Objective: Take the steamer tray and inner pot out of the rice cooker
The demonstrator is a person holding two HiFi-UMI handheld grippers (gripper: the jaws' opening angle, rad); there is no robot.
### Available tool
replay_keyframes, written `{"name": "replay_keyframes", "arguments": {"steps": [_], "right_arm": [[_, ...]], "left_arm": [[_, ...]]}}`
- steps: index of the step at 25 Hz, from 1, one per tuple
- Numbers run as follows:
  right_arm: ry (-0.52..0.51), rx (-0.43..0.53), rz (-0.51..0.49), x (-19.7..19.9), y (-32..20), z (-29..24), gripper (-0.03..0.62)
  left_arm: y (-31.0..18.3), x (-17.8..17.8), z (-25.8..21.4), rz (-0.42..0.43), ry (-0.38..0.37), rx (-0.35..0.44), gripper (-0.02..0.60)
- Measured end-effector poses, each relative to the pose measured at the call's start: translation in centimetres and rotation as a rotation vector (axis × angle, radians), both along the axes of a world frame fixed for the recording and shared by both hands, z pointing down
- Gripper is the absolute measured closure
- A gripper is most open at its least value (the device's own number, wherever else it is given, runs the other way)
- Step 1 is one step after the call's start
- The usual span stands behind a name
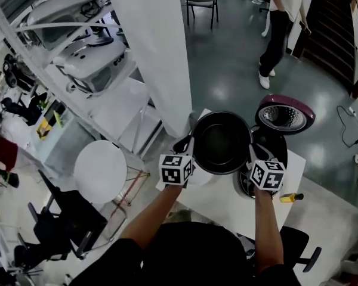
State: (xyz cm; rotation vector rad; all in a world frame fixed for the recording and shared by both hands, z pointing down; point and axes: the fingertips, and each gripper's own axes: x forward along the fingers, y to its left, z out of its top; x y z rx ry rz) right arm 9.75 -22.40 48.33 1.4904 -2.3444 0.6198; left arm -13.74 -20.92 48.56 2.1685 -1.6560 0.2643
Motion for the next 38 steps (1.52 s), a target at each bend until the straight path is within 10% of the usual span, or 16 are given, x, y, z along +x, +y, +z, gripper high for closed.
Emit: {"name": "replay_keyframes", "arguments": {"steps": [15,38], "right_arm": [[0.023,-0.067,-0.017,-8.3,0.5,4.3,0.562],[0.125,-0.263,0.063,-9.7,3.4,17.3,0.559]], "left_arm": [[0.5,-8.3,4.7,0.010,-0.018,-0.077,0.552],[1.2,-9.9,16.2,0.136,-0.018,-0.267,0.555]]}}
